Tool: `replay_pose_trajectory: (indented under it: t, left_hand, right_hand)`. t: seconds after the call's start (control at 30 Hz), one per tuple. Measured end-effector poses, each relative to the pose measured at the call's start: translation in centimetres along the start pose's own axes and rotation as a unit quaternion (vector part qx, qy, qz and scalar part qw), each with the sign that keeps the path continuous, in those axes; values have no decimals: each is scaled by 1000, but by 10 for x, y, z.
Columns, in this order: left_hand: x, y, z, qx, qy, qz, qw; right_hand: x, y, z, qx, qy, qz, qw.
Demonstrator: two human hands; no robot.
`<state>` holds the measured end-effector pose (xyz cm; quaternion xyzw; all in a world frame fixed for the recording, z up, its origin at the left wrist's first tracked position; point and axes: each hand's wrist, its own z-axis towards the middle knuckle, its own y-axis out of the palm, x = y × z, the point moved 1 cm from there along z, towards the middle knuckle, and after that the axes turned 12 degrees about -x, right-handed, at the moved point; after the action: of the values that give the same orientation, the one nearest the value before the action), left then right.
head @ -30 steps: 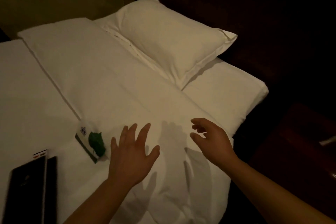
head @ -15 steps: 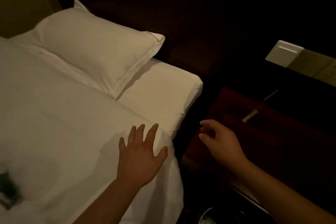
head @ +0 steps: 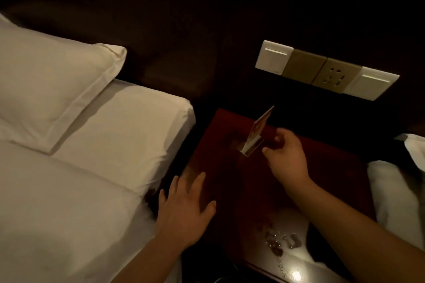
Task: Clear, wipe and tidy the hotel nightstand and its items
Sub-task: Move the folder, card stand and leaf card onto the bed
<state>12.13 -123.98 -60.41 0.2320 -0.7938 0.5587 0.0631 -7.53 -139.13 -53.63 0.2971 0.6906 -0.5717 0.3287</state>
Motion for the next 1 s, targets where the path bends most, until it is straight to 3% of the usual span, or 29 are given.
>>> replay_pose_trajectory:
  t: [0.07,0.13,0.37,0.53,0.63,0.8,1.0]
  left_hand:
    - [11,6,13,-2,4,-5,1000]
    - [20,8,23,0,13,0,1000]
    - [30,20,53,-26,6,-5,1000]
    - [28,25,63,-39,-11,-20,999]
    - [26,25,66,-52,-19,-38,998]
    - [22,22,69,-83,-26,-107,990]
    - [7,9,71,-59,-21,-261,963]
  right_hand:
    - [-2,-13,32,40,-14,14,999]
    - [-8,-25,60,25,-44,19,999]
    - [4,-23,113,-122,-101,-229,961]
    - [13,-21,112,-54,-156,-307,937]
    - [15,-25,107,-33,-181,-308,933]
    - [16,-23,89,-69,-184,-251,948]
    - [-7,-19,58,-95,-198,-142,965]
